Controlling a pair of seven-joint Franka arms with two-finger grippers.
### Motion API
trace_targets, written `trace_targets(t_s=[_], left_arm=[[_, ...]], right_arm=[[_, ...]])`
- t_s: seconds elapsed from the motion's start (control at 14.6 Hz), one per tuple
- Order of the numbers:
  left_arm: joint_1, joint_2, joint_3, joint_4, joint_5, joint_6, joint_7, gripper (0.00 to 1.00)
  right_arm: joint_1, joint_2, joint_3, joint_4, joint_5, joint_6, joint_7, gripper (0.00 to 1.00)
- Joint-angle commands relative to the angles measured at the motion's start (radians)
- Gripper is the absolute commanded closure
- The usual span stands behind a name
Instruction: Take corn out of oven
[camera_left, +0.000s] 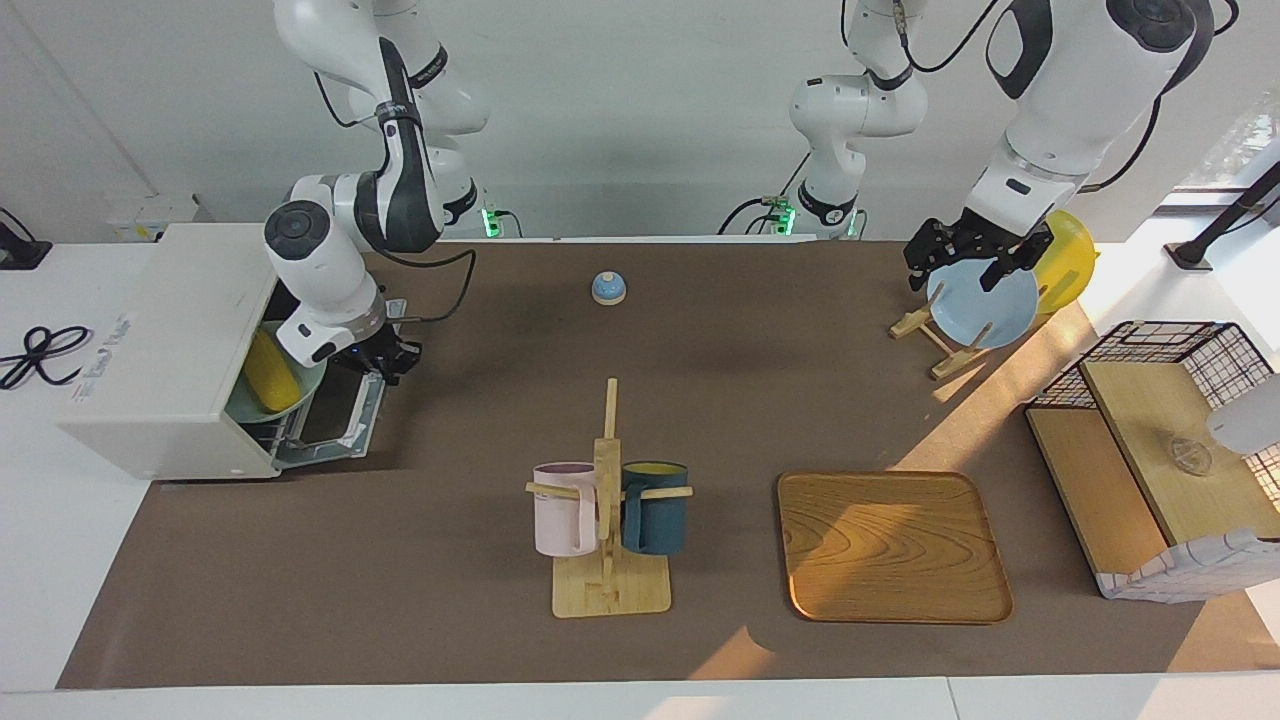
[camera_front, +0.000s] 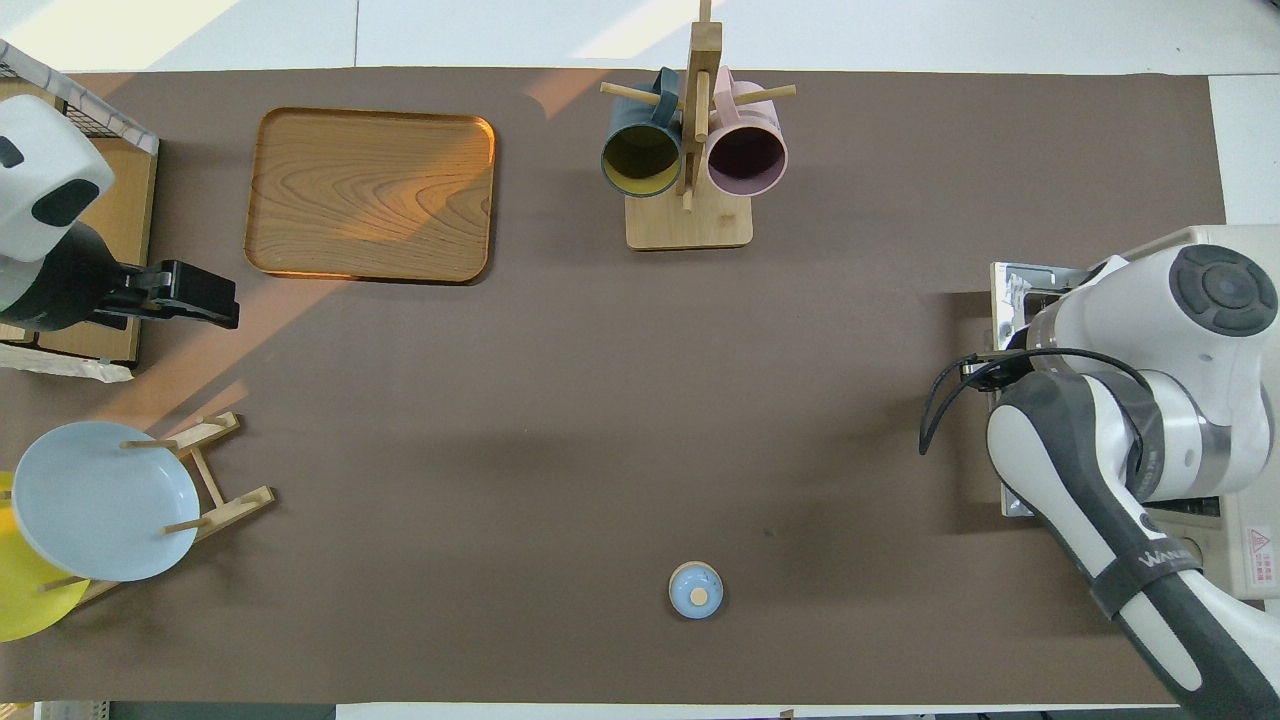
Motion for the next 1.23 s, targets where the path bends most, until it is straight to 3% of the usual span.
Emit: trace_targets(t_s=[0.0, 0.34, 0.62, 0.68, 0.96, 1.16], left_arm=[[-0.004, 0.000, 0.006, 0.006, 0.012, -0.010, 0.002, 0.00], [-0.004, 0.000, 0.006, 0.006, 0.012, -0.010, 0.002, 0.00], [-0.004, 0.000, 0.006, 0.006, 0.012, -0.010, 0.002, 0.00], [-0.004, 0.000, 0.006, 0.006, 0.012, -0.010, 0.002, 0.00], [-0.004, 0.000, 0.006, 0.006, 0.012, -0.010, 0.002, 0.00], [-0.004, 0.000, 0.006, 0.006, 0.012, -0.010, 0.002, 0.00]], right_arm=[[-0.053, 0.068, -0.030, -0.030, -0.053, 0.106, -0.018, 1.00], [-0.012, 0.074, -0.029, -0.011, 0.020, 0.082, 0.037, 1.00], [0.022, 0.064, -0.030, 0.138, 0.019, -0.120, 0.061, 1.00], [0.015, 0.053, -0.030, 0.169, 0.017, -0.172, 0.058, 0.77], [0.001, 0.005, -0.041, 0.181, -0.009, -0.292, 0.055, 0.46], [-0.063, -0.004, -0.038, 0.164, -0.030, -0.286, -0.014, 0.42]])
